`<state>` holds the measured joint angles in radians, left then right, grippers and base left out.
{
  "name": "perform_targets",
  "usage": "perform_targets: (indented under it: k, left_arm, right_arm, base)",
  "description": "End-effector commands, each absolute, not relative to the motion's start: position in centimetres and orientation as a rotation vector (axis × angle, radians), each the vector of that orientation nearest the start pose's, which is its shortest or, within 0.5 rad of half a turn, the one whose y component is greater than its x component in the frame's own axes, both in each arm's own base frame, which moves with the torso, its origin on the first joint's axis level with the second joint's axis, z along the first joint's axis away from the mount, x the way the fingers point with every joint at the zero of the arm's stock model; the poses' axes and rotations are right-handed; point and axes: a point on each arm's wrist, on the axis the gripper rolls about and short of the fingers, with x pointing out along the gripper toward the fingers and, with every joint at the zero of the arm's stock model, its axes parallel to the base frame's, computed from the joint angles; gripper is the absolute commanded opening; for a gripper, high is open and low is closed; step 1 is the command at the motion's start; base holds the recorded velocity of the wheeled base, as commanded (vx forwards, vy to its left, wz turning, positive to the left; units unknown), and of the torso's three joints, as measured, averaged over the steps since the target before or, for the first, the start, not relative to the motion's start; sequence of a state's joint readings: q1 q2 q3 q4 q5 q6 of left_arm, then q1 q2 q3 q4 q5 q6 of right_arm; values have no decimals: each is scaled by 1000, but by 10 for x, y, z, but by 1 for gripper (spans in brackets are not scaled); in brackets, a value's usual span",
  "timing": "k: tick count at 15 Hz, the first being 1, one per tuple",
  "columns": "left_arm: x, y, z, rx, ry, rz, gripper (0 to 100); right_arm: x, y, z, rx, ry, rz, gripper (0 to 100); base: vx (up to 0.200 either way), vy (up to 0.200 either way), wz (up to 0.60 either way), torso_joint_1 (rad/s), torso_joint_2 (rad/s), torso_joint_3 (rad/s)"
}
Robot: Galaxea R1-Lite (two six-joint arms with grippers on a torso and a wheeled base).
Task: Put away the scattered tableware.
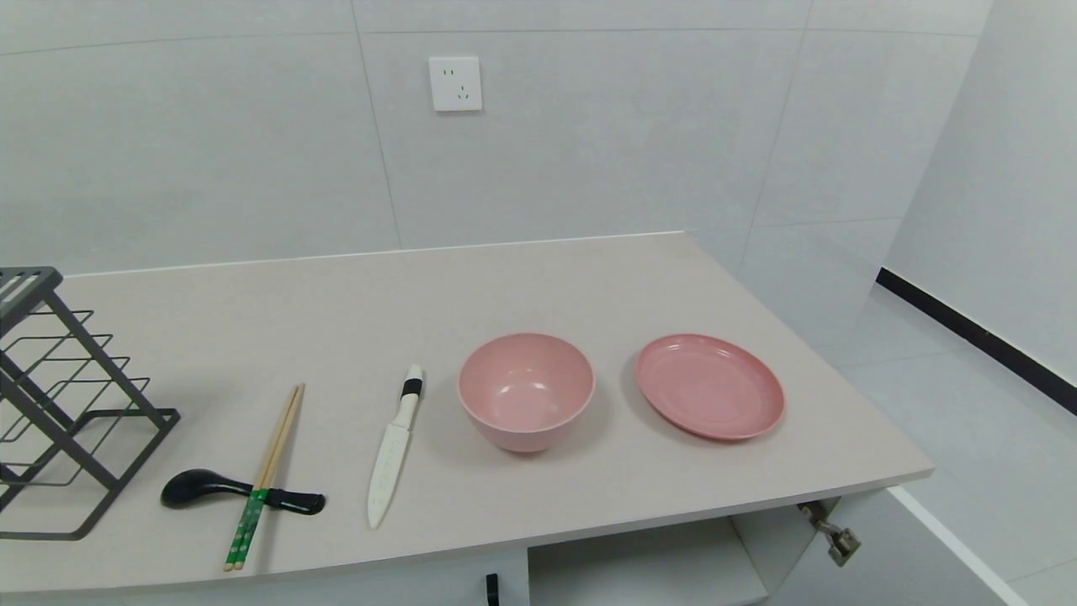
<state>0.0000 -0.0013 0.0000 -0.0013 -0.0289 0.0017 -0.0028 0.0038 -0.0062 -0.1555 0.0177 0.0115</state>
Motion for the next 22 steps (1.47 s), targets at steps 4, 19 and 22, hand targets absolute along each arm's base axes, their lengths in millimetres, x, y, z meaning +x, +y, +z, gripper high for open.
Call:
perform_targets:
  k: [4,19,22]
  left_arm:
    - [-23,-1,76,0,-2,-29,100]
    - [-23,-1,76,0,-2,-28,100]
    - [-23,-1,76,0,-2,-26,100]
  right_arm:
    - [-27,2,141,11,-221,103,100]
    - [94,21,162,31,272,477,100]
    - [105,23,149,35,319,478,100]
  base:
    - [0,0,0,0,0,0]
    - [0,0,0,0,0,0]
    - [0,0,0,0,0,0]
